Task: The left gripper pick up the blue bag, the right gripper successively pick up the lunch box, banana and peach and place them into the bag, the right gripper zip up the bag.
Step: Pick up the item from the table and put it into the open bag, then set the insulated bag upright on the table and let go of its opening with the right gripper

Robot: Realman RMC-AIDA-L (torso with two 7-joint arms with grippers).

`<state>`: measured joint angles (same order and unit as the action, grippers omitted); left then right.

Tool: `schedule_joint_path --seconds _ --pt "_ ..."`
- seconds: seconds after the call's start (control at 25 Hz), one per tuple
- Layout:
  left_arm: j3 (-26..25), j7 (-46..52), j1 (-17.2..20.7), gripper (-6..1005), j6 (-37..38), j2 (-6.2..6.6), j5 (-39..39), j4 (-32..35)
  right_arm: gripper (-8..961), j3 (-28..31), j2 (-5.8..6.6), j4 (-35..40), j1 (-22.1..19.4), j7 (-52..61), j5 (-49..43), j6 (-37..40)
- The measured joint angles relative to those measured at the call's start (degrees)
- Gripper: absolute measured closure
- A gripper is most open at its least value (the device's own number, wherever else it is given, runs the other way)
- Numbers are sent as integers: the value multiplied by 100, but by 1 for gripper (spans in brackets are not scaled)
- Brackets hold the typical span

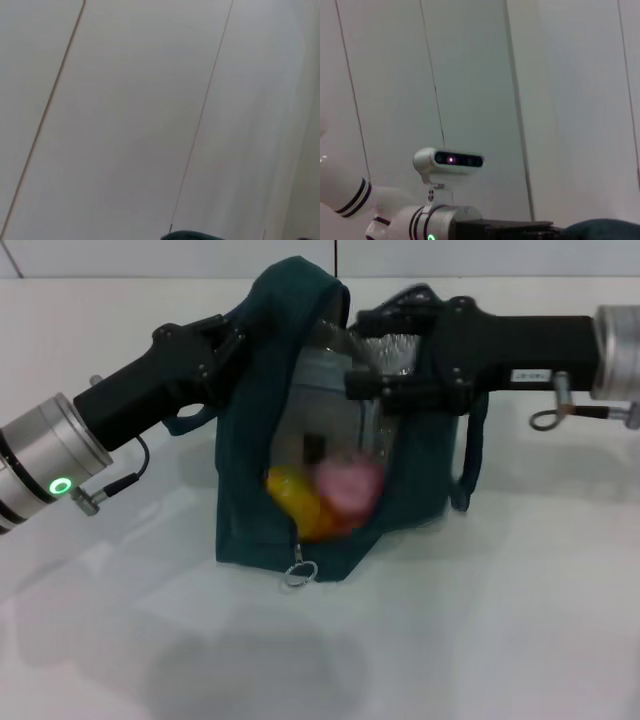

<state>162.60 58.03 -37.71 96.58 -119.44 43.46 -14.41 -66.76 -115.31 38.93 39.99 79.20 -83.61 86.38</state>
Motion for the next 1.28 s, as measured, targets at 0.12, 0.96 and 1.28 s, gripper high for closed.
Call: schedule_joint_path --seconds 0.12,0.96,1.28 --pt "12 -1 0 856 -44 -3 53 0 209 36 -6 384 -335 -13 62 89" --pt "-13 -219 36 844 -116 -14 67 225 102 475 31 507 -2126 -1565 -867 604" --pt "-27 -240 67 839 -182 -13 77 279 278 26 11 322 -1730 -1518 -916 135"
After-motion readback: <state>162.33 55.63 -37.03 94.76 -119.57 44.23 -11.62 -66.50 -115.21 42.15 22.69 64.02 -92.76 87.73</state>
